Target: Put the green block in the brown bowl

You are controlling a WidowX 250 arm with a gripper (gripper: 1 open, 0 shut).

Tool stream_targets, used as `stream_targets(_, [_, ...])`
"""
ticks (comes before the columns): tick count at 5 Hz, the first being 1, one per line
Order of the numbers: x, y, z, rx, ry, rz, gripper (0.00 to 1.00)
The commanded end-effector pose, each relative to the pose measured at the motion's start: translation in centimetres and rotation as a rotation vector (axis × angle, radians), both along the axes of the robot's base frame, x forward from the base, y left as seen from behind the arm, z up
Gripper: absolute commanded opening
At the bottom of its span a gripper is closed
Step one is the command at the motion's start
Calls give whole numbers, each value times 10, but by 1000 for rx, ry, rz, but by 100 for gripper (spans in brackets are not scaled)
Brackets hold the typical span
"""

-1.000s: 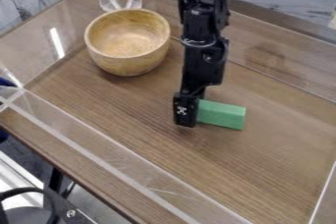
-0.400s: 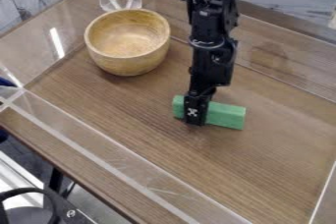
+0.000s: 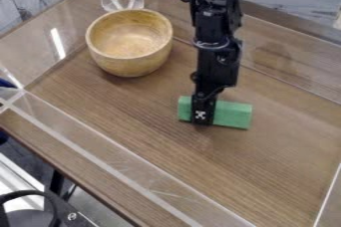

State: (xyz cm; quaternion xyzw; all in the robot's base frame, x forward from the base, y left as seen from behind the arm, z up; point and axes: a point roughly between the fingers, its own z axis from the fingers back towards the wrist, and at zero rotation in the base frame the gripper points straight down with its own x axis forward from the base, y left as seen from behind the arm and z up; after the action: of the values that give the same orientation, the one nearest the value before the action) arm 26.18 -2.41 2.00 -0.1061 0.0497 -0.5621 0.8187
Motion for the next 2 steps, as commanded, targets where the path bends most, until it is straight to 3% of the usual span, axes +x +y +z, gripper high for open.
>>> stream_targets(1, [6, 0, 3, -15, -17, 51, 0])
stream_targets(2, [7, 7, 16, 15, -35, 64, 0])
